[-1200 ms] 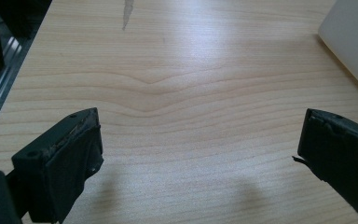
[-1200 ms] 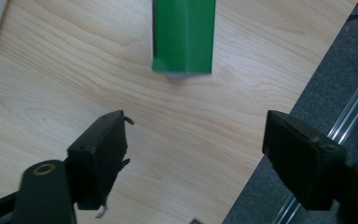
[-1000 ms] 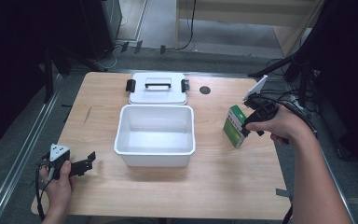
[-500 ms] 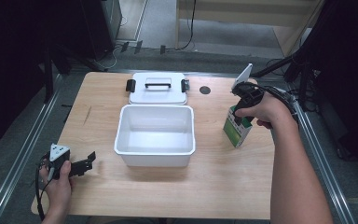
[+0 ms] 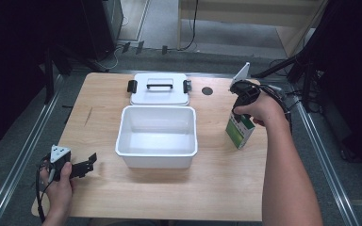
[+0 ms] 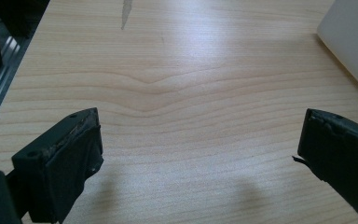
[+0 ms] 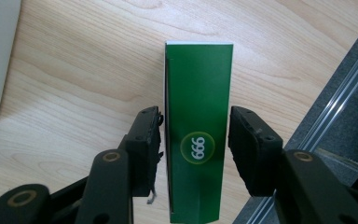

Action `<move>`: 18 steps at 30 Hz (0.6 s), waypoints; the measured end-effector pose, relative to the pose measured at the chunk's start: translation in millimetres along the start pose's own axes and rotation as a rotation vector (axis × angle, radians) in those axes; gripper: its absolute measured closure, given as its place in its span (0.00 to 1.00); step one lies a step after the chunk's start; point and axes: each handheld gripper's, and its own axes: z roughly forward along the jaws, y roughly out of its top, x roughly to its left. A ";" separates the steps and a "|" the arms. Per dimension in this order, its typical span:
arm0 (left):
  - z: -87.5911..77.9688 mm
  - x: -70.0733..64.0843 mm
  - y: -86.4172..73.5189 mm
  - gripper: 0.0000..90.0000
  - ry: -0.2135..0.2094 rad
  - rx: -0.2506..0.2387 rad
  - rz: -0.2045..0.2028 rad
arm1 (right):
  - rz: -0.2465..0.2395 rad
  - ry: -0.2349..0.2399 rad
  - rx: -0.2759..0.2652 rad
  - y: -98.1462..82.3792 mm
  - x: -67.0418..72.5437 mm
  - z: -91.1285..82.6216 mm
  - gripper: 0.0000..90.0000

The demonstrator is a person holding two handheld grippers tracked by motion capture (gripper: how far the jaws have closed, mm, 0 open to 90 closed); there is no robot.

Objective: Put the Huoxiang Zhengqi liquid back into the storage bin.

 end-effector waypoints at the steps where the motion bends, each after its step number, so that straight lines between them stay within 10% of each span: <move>1: 0.0 0.0 0.0 0.01 0.000 0.000 0.000 | -0.001 0.001 0.003 0.6 0.3 0.8 0.62; 11: 0.0 0.0 0.0 0.01 0.000 0.000 0.000 | 0.022 0.018 0.011 2.9 0.3 9.6 0.71; 18: 0.0 -0.2 0.0 0.01 0.000 0.000 0.000 | -0.053 0.044 0.014 -1.0 1.8 7.4 0.72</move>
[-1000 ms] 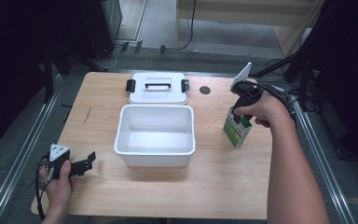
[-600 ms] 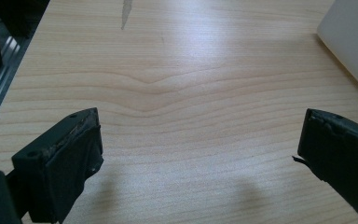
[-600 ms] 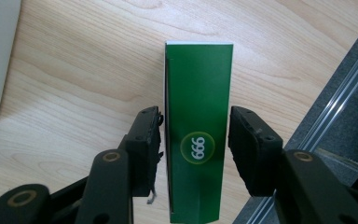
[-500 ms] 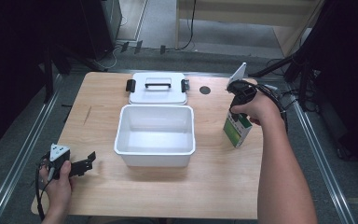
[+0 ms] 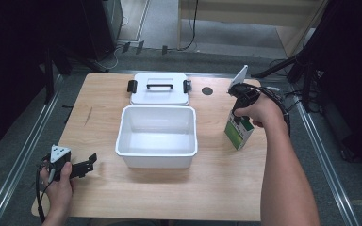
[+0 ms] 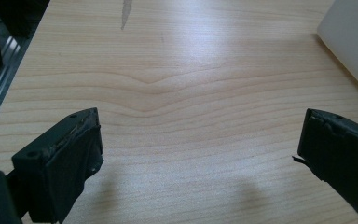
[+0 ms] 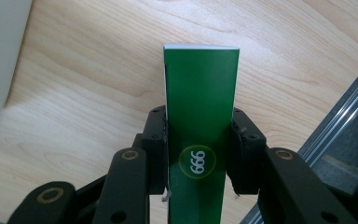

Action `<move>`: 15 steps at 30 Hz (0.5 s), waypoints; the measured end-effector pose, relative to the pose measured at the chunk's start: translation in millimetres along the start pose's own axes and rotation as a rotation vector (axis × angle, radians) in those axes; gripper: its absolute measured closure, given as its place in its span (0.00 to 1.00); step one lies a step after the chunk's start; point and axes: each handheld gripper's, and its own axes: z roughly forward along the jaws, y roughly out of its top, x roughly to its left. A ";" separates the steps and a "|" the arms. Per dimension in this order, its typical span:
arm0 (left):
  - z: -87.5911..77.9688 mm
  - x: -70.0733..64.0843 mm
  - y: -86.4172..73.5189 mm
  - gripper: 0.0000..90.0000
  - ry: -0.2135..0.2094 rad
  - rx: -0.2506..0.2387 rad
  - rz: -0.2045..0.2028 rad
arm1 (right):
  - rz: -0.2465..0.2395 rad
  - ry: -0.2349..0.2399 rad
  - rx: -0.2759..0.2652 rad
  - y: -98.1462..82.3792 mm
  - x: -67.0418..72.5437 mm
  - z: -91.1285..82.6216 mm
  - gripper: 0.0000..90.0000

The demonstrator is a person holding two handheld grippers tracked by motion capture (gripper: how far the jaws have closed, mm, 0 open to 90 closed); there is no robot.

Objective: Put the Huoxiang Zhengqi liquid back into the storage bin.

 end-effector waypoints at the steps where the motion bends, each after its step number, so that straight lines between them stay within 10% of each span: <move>1: 0.1 -0.1 0.0 0.01 0.001 -0.001 -0.001 | -0.019 0.001 -0.002 -0.9 0.6 -0.6 0.72; 15: -0.2 -0.2 0.1 0.01 0.002 0.003 0.003 | -0.411 -0.048 -0.076 -9.6 24.7 -22.1 0.72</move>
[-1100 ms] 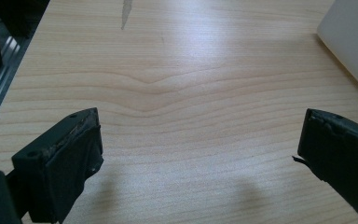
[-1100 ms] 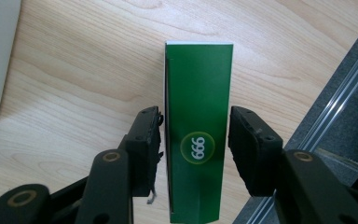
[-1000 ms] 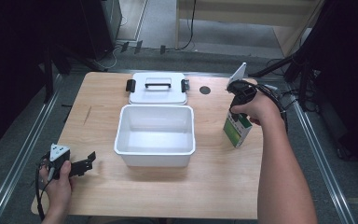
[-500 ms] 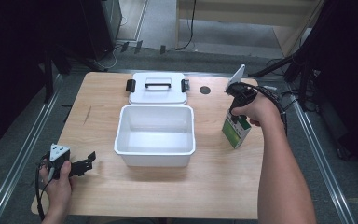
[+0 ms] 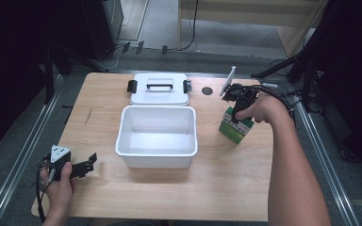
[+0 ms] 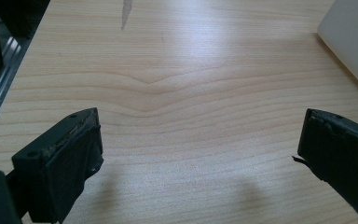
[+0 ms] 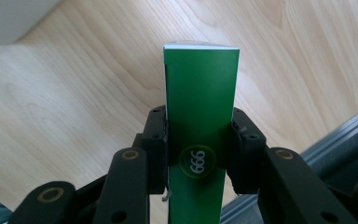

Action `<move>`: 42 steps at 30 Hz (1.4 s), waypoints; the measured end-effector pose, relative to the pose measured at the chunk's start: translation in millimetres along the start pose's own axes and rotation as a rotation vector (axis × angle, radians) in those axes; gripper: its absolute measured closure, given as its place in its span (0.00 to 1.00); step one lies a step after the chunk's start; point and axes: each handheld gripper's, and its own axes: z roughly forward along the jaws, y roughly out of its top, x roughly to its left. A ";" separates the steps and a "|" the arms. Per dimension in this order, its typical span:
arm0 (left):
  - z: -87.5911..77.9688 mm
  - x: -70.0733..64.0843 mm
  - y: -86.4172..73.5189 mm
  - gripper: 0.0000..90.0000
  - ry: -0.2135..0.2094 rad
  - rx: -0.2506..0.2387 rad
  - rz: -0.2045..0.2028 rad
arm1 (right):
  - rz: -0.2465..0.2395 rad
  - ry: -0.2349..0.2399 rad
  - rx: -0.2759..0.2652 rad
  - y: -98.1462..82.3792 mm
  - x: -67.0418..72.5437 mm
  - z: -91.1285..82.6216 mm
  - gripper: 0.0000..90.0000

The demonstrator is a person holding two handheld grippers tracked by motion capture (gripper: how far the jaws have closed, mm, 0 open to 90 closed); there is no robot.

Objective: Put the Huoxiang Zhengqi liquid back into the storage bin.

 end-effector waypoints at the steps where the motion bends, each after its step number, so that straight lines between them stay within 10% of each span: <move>1: 0.1 0.0 0.0 0.01 0.000 -0.001 -0.001 | -0.020 0.004 -0.013 0.3 1.4 -2.2 0.72; 14: 0.1 0.0 0.0 0.01 0.000 -0.002 -0.002 | -0.301 0.061 -0.089 -3.9 18.6 -26.2 0.72; 42: 0.1 0.0 0.0 0.01 0.000 0.001 0.001 | -0.424 0.020 -0.160 25.9 46.2 -115.7 0.72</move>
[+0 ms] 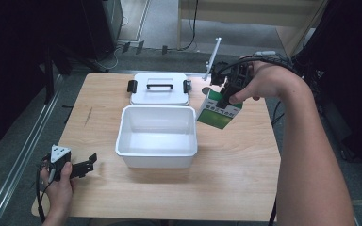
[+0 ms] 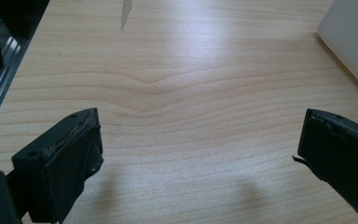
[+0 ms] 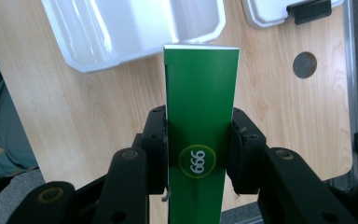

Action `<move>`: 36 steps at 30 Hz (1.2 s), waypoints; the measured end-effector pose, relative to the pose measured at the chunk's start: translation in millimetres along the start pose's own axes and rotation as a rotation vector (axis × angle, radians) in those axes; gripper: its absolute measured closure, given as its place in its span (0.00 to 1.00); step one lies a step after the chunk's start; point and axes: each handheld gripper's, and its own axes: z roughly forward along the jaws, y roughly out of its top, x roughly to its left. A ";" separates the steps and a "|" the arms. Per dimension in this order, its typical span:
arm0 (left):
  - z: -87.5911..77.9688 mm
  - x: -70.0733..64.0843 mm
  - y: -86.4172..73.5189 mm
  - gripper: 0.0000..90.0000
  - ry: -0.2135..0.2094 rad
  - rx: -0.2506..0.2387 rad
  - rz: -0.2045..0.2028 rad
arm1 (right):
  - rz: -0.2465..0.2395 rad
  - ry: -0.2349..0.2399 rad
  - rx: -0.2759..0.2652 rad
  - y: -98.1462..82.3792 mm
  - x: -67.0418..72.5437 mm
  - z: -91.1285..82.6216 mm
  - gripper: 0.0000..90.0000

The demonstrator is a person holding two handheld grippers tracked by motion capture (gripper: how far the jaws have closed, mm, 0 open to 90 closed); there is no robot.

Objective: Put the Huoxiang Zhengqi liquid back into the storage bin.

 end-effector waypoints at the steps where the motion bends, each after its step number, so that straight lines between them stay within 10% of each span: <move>1: 0.0 0.0 0.0 0.01 -0.001 0.000 -0.001 | -0.005 0.000 0.004 3.1 0.8 -1.9 0.72; 23: 0.2 0.0 0.1 0.01 -0.001 0.004 0.001 | -0.116 0.017 0.005 79.9 28.6 -7.6 0.72; 36: 0.2 0.2 0.2 0.01 -0.004 0.004 -0.001 | -0.169 0.054 0.029 99.8 32.8 22.8 0.72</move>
